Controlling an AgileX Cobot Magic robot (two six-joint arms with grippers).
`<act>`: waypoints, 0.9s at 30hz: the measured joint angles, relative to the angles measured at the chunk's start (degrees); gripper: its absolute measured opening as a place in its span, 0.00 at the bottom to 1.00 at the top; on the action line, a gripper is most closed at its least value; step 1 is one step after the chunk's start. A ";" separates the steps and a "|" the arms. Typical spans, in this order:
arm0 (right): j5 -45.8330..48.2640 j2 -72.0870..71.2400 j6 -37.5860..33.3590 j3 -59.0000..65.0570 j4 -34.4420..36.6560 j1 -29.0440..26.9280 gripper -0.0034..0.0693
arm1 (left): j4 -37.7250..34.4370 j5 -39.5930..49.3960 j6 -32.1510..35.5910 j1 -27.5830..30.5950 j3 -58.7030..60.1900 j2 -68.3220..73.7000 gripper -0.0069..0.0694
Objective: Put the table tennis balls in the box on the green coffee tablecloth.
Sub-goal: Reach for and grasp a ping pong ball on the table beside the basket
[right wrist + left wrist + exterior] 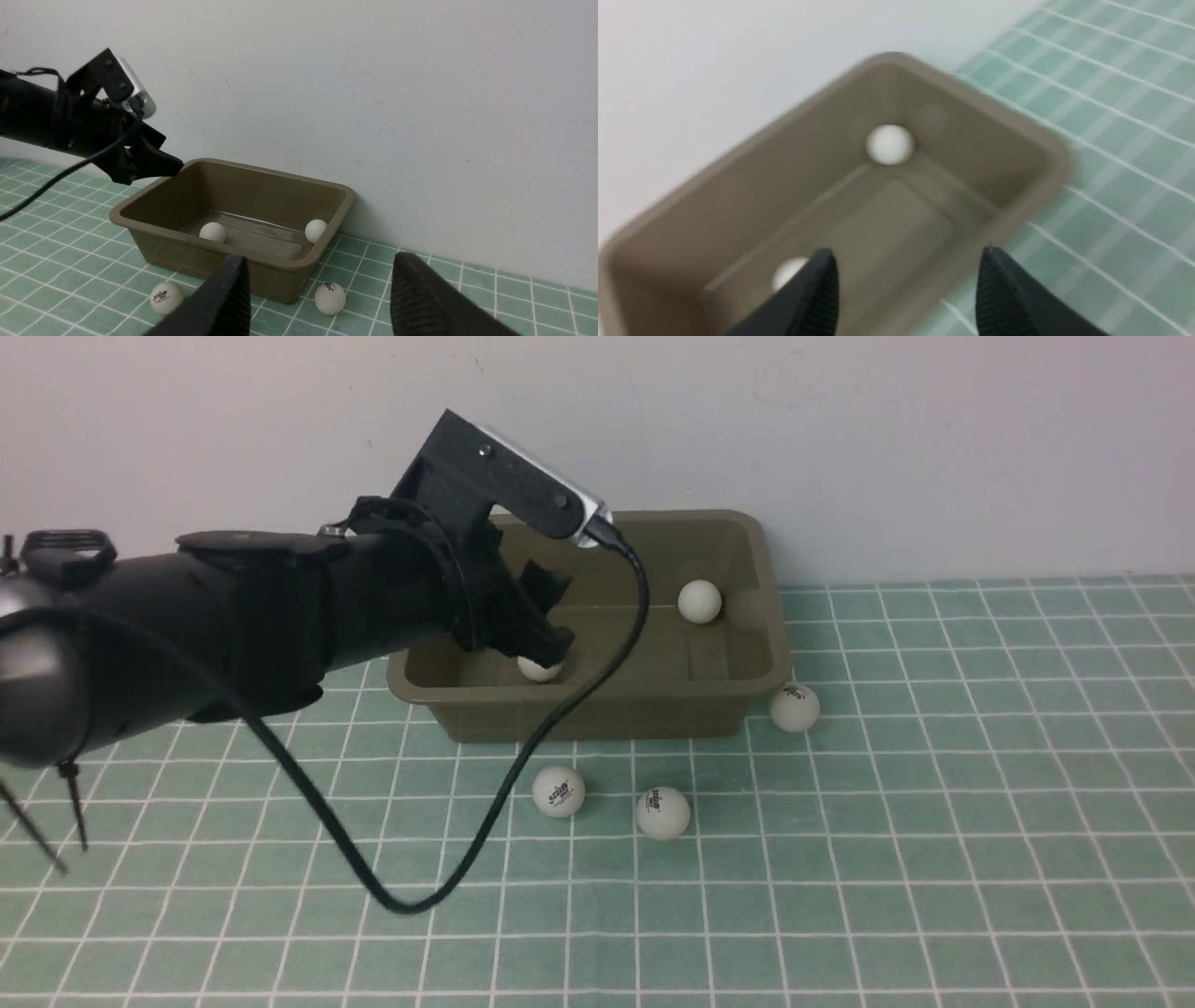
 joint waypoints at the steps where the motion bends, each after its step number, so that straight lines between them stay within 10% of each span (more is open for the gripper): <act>1: 0.00 0.00 0.00 0.00 -0.32 0.00 0.57 | 0.00 -0.01 -0.06 -0.43 0.62 -0.52 0.56; 18: 0.00 0.00 -0.02 0.00 -1.80 0.00 0.57 | 0.05 9.05 -2.36 -5.92 13.84 -6.32 0.51; 27: 0.00 0.00 -0.02 0.00 -1.80 0.00 0.57 | 2.81 33.78 -4.19 -6.13 13.84 -6.34 0.51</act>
